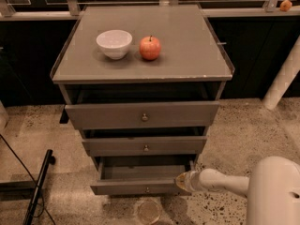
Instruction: Close bottom drawer
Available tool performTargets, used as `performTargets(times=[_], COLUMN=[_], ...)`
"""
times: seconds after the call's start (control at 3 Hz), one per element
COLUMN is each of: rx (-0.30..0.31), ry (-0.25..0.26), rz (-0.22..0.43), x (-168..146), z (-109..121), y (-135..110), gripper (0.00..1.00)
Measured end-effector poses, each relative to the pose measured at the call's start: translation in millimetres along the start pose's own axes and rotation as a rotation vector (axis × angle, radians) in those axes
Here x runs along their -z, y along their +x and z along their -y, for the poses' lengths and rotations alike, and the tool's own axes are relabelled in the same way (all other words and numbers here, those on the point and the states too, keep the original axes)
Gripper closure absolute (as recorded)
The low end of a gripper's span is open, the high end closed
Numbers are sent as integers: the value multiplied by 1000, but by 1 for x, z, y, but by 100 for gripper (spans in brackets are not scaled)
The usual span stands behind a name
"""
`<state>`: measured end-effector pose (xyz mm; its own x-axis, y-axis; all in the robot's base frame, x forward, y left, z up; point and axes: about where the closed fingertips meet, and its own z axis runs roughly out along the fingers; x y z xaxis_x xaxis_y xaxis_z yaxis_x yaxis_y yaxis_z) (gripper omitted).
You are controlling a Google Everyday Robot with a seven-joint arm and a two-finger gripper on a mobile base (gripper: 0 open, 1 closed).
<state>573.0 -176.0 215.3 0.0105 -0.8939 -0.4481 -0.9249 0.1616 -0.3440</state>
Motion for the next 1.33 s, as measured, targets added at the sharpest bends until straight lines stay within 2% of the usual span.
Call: performTargets(times=[0.33,0.67,1.0,1.33], rx=[-9,5,33,61], ry=[-72,-179,-293,-380], rz=[48,94,136,165], x=[-9,-12,-3,7], z=[0,-2,-18,-34], y=[-6,-14,-28,-41], gripper=[100,100,100,100])
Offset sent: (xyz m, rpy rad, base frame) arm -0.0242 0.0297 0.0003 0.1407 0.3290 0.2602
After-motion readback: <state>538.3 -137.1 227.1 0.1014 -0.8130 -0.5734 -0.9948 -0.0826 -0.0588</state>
